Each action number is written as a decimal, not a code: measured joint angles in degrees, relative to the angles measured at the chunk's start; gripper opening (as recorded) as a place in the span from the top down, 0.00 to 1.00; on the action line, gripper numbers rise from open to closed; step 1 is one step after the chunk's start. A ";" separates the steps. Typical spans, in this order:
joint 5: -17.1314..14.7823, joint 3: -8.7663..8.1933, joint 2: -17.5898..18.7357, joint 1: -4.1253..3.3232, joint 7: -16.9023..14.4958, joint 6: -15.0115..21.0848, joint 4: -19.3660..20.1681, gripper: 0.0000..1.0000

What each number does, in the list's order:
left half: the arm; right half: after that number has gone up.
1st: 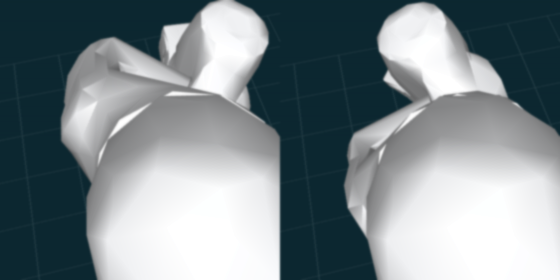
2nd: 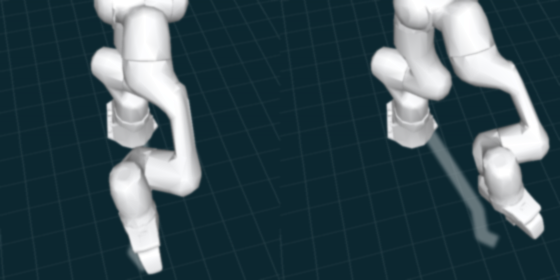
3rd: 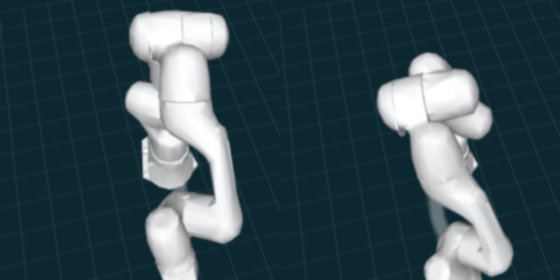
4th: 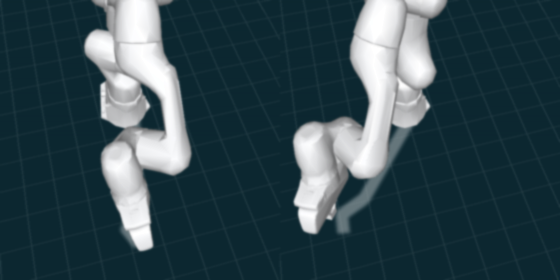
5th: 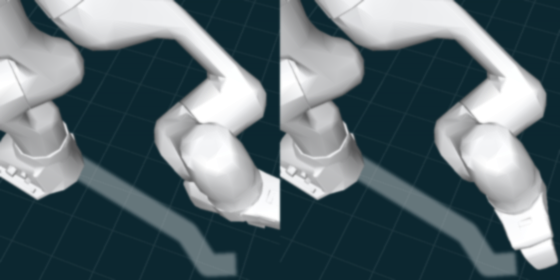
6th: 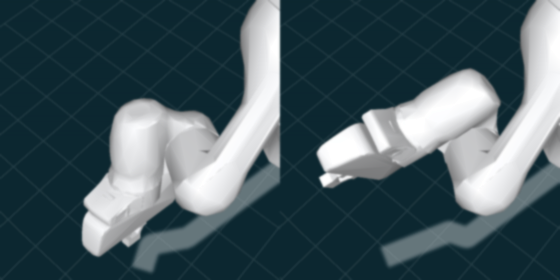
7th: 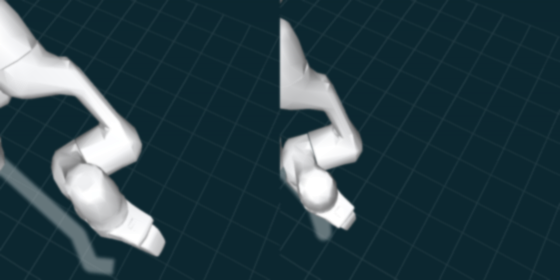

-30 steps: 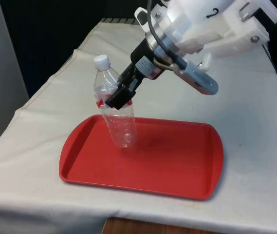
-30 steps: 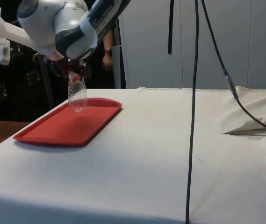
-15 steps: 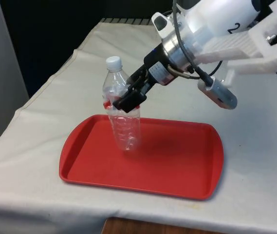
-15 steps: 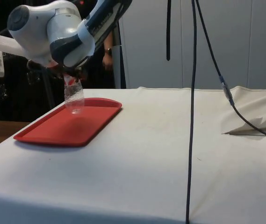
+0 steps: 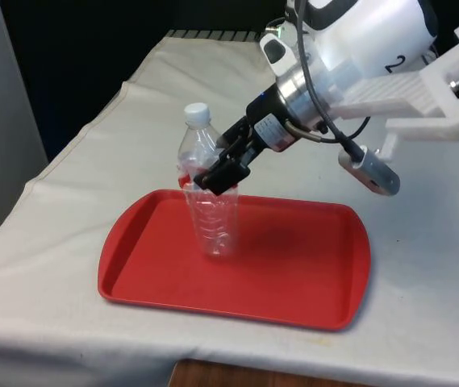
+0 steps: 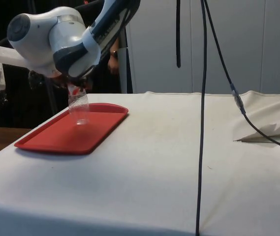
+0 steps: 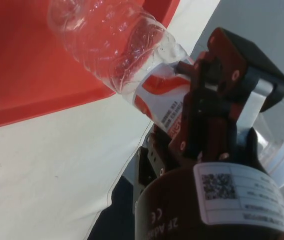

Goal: Place the bottle upright on the tray.

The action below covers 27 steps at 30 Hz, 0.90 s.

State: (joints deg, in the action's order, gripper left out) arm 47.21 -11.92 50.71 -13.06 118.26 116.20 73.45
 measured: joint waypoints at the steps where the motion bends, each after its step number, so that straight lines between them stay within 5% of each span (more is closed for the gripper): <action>1: 0.23 0.11 0.11 0.00 0.23 -0.06 0.00 0.86; 16: 4.58 2.81 1.72 -0.46 1.15 -5.79 -3.21 0.86; 27: 4.87 2.92 2.46 -0.40 1.32 -6.59 -3.95 0.86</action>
State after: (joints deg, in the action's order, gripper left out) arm 52.08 -9.00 53.17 -13.46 119.58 109.61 69.50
